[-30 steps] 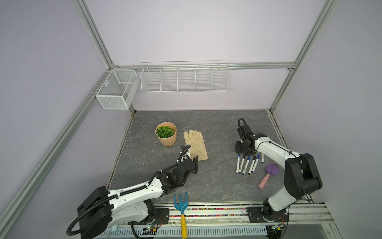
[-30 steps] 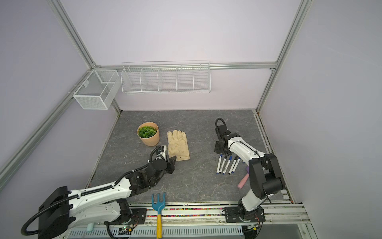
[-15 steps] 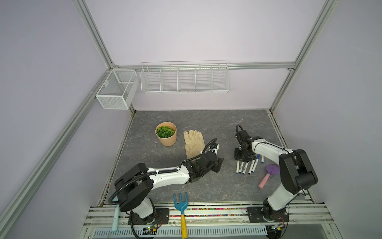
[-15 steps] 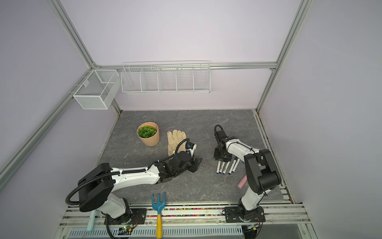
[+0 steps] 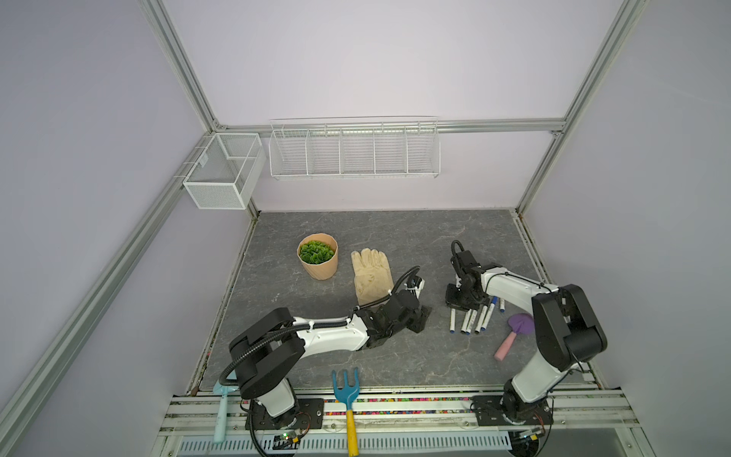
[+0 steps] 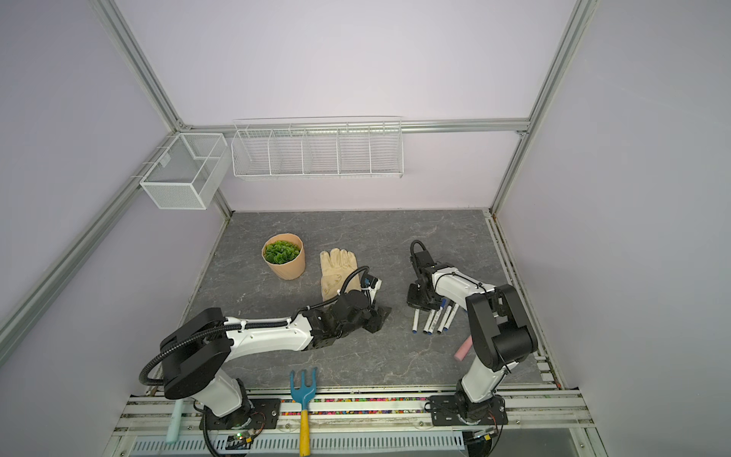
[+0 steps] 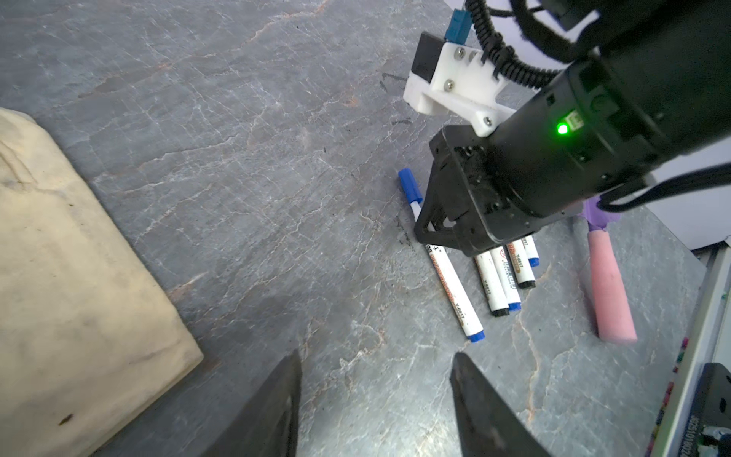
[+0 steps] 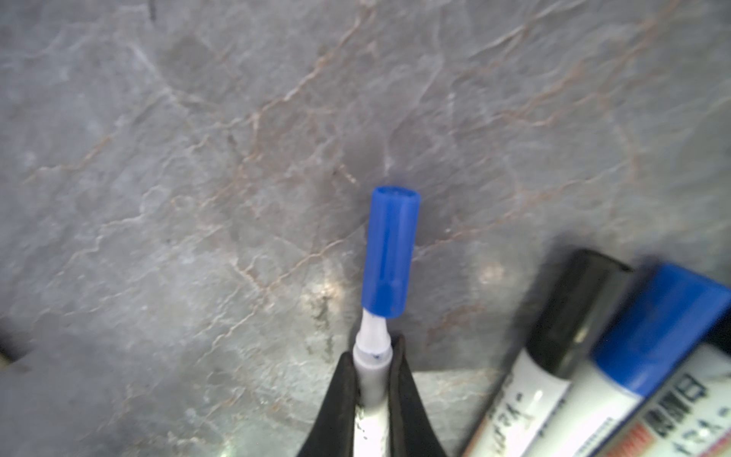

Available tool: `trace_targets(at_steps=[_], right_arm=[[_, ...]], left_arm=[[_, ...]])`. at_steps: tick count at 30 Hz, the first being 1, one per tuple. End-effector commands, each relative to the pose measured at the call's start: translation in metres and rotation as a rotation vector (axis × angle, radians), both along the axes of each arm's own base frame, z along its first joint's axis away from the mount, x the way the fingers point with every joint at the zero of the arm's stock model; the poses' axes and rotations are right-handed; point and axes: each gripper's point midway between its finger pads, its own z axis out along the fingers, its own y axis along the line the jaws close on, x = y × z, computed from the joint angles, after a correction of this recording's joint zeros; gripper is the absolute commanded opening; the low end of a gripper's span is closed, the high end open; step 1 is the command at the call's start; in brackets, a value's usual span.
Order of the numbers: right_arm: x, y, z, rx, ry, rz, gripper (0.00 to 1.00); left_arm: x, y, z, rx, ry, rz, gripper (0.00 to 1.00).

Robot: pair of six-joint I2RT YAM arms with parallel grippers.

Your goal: Insert the pens into the pen caps

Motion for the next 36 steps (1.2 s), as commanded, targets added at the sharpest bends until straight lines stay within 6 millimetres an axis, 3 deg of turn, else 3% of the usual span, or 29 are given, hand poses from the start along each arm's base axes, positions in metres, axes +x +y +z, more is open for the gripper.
trace_targets(at_steps=[1,11,18,20,27,33,36], right_arm=[[-0.016,0.017,0.015,0.086,0.006,0.047,0.07],[-0.007,0.056,0.083,0.345,-0.153,0.121,0.07],[0.001,0.068,0.110,0.435,-0.230,0.121,0.06],[0.001,0.070,0.117,0.455,-0.253,0.125,0.07],[-0.003,0.072,0.135,0.486,-0.324,0.152,0.07],[-0.010,0.072,0.136,0.481,-0.326,0.180,0.07],[-0.010,0.068,0.134,0.458,-0.323,0.173,0.07]], left_arm=[[-0.007,-0.014,0.004,-0.019,-0.006,-0.076,0.67],[-0.024,-0.041,0.010,-0.064,0.007,-0.233,0.76],[-0.023,-0.048,0.019,-0.096,-0.006,-0.244,0.74],[-0.021,-0.047,0.017,-0.095,-0.006,-0.231,0.68],[-0.011,-0.044,0.021,-0.109,-0.038,-0.182,0.29],[-0.006,-0.047,0.029,-0.121,-0.062,-0.170,0.03],[-0.001,-0.039,0.032,-0.118,-0.074,-0.125,0.00]])
